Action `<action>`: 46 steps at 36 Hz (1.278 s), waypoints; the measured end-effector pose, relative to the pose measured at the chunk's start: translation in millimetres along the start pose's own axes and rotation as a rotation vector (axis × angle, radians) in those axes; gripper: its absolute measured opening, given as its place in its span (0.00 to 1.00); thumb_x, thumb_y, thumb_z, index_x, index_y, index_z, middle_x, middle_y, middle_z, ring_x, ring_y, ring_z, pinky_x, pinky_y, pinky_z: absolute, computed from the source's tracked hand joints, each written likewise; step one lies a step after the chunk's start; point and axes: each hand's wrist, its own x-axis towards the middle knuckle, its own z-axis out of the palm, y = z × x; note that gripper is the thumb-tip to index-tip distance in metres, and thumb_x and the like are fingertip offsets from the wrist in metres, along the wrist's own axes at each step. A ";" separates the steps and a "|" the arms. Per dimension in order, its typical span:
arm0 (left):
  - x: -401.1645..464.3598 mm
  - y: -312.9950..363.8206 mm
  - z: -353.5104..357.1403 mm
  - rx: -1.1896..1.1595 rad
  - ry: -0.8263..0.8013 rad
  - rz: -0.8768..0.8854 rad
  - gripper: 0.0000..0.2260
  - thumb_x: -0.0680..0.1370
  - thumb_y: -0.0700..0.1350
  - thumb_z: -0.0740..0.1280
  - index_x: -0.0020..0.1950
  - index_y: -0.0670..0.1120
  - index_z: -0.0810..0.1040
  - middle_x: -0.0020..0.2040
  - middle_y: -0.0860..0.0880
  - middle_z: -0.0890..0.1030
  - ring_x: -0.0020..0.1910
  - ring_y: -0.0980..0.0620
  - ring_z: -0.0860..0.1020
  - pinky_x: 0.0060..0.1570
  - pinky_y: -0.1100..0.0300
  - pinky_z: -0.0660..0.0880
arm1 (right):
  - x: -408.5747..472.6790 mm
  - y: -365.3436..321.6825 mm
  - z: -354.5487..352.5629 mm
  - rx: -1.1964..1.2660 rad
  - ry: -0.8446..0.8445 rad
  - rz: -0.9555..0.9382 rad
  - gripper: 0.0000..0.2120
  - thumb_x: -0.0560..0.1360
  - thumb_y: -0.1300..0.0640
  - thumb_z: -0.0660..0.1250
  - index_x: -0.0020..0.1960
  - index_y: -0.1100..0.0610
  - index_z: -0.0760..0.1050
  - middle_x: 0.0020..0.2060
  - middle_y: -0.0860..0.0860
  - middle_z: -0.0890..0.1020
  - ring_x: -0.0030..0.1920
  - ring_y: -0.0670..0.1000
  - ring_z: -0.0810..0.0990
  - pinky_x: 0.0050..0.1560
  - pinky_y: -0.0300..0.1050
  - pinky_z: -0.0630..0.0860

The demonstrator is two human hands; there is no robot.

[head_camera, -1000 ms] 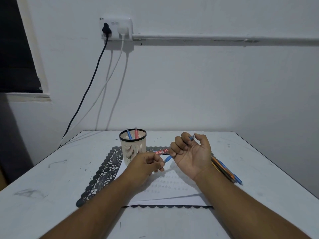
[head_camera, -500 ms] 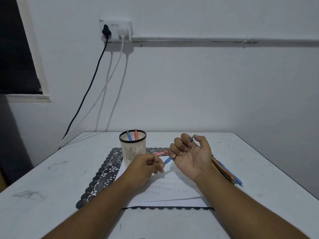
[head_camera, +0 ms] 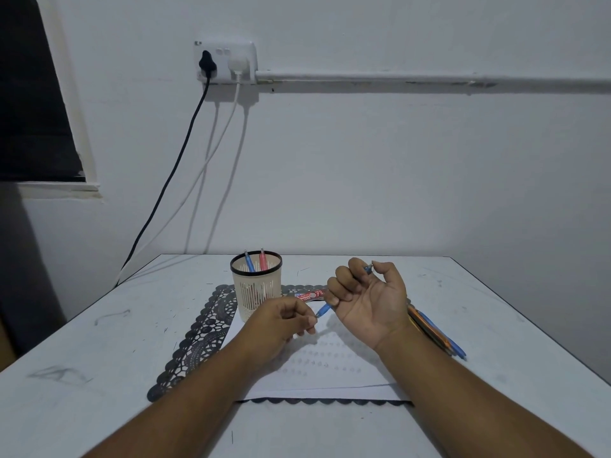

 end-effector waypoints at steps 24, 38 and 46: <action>-0.2 -0.7 -2.7 -0.050 -0.028 -0.031 0.07 0.76 0.30 0.71 0.40 0.39 0.83 0.35 0.41 0.81 0.33 0.54 0.74 0.33 0.68 0.69 | 0.0 1.7 -0.1 0.008 0.007 -0.024 0.14 0.75 0.48 0.54 0.34 0.54 0.59 0.31 0.50 0.58 0.33 0.52 0.54 0.37 0.48 0.57; 0.1 0.1 -1.3 -0.045 -0.027 -0.026 0.05 0.76 0.29 0.70 0.42 0.36 0.82 0.35 0.41 0.81 0.32 0.55 0.74 0.32 0.68 0.69 | -1.3 0.8 1.3 0.004 0.020 -0.027 0.14 0.75 0.48 0.54 0.34 0.54 0.58 0.31 0.50 0.57 0.34 0.52 0.53 0.37 0.48 0.56; 0.9 -0.7 -0.4 -0.070 -0.017 -0.038 0.07 0.76 0.28 0.70 0.40 0.37 0.82 0.35 0.40 0.80 0.32 0.54 0.73 0.33 0.67 0.70 | -1.4 0.7 1.2 0.001 0.029 -0.034 0.13 0.74 0.50 0.53 0.34 0.53 0.56 0.30 0.50 0.58 0.33 0.52 0.53 0.37 0.48 0.55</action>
